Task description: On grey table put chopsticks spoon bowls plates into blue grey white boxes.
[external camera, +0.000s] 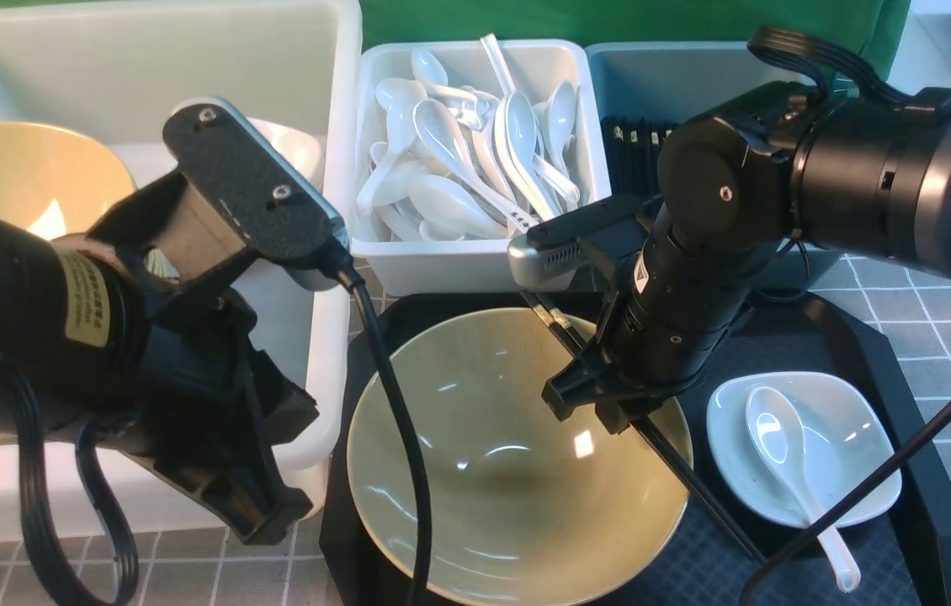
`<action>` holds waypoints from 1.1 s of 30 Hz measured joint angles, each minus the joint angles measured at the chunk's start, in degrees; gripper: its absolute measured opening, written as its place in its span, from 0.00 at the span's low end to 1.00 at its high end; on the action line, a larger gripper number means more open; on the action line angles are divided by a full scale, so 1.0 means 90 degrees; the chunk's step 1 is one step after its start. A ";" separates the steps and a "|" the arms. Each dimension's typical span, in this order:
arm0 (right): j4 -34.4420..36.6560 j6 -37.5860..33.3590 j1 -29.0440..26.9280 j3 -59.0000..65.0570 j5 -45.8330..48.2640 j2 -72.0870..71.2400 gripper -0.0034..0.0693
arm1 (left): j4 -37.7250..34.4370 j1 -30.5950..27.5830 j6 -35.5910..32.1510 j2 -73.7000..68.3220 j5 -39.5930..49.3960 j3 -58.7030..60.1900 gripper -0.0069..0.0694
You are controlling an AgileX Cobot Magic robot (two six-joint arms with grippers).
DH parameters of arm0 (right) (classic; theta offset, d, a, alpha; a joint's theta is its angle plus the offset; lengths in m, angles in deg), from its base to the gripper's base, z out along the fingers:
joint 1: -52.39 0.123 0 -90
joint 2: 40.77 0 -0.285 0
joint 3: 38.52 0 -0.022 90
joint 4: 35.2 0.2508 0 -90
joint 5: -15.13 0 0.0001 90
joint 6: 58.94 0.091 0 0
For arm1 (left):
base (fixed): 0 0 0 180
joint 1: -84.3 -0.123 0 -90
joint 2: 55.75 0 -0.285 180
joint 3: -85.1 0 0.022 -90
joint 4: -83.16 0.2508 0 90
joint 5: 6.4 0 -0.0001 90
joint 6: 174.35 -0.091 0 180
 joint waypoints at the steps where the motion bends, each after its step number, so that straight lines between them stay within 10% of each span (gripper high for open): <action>1: 0.0000 -0.0032 0.0000 -0.0027 0.0037 -0.0026 0.24 | 0.0000 0.0000 0.0000 0.0000 0.0000 0.0000 0.08; 16: -0.0557 -0.0108 -0.0247 -0.1608 0.1167 -0.0373 0.24 | -0.0136 0.0000 0.0490 -0.0086 -0.1176 0.0028 0.08; 33: -0.0336 -0.0625 -0.2704 -0.3754 0.0213 0.0924 0.24 | -0.0553 0.0000 0.0497 -0.2964 -0.3432 -0.2210 0.08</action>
